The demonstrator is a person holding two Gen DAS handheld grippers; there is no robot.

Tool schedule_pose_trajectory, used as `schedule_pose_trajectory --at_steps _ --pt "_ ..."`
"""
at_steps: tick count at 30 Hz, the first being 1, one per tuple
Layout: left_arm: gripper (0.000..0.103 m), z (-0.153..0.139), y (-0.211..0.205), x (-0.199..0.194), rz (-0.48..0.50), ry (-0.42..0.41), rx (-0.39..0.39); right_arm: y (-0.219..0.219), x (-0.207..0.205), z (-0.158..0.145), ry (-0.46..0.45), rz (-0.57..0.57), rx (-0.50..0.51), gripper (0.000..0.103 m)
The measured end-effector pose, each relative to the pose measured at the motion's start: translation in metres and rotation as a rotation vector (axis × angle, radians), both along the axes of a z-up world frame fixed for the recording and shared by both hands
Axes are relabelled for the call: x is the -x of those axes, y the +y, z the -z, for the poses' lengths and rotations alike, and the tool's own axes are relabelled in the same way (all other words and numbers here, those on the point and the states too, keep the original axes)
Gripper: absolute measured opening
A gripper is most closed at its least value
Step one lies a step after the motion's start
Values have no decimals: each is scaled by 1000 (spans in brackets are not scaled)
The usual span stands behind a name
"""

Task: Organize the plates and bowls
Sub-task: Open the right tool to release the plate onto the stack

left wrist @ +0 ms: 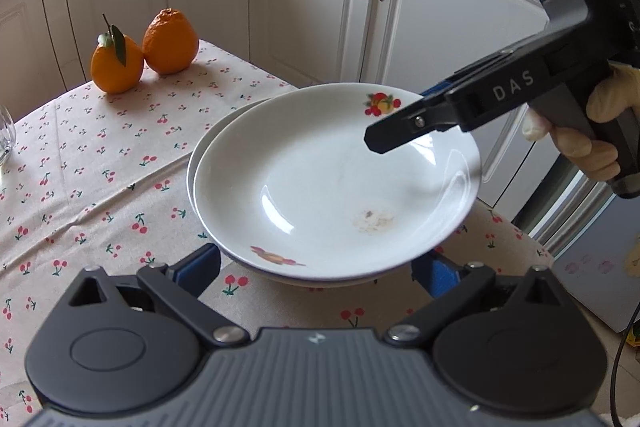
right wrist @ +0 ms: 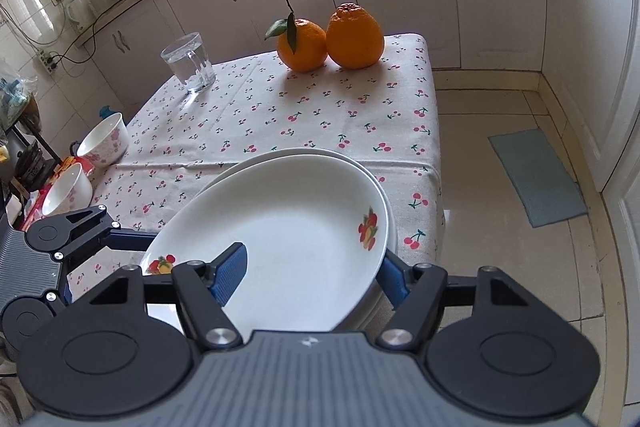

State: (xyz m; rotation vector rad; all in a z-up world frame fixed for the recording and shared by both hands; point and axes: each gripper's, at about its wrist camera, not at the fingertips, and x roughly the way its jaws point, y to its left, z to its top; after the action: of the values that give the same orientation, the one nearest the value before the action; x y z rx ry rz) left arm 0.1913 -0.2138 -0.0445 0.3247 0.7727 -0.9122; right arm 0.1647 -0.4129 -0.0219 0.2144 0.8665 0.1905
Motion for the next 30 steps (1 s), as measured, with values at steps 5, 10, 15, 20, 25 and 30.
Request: schedule_pose_trajectory --at_steps 5,10,15,20,25,30 --pt "102 0 1 0 6 1 10 20 6 2 -6 -6 131 81" --pt "102 1 0 -1 13 -4 13 22 8 1 -6 3 148 82" --pt "102 1 1 0 24 -13 10 24 10 1 8 19 168 82" --pt "102 4 1 3 23 -21 6 24 11 9 30 30 173 82" --pt "102 3 10 8 15 -38 21 29 15 6 24 30 189 87" --pt "102 -8 28 18 -10 -74 61 46 32 -12 -73 13 186 103"
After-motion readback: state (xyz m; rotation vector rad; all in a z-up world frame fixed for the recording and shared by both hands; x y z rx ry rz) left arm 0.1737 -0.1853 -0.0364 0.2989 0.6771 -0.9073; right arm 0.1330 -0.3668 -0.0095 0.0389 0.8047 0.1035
